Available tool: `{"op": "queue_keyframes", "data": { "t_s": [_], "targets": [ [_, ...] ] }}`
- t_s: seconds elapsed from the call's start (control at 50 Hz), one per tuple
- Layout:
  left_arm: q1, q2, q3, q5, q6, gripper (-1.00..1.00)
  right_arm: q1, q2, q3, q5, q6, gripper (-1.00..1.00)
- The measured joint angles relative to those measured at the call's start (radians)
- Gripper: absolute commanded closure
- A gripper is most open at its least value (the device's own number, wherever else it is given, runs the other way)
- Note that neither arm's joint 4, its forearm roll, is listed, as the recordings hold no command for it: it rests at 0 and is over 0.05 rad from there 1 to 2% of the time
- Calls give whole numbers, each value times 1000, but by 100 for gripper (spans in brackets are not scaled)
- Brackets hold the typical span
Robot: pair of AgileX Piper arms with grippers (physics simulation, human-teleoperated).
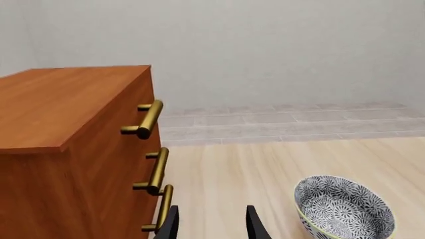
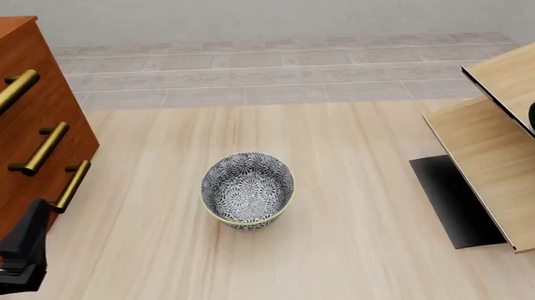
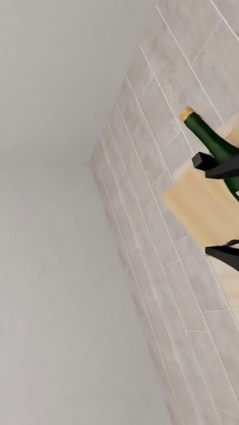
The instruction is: Put the wine bottle on the wine rack.
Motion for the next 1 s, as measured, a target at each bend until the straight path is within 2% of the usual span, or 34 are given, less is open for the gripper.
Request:
{"op": "queue_keyframes", "data": {
  "t_s": [0.56,1.0],
  "targets": [
    [7,-114,-72,172,19,-100,139,-153,71,76,-31,-100],
    [21,-147,-131,244,27,-100,214,-287,170,116,-52,-100]
  ]
}}
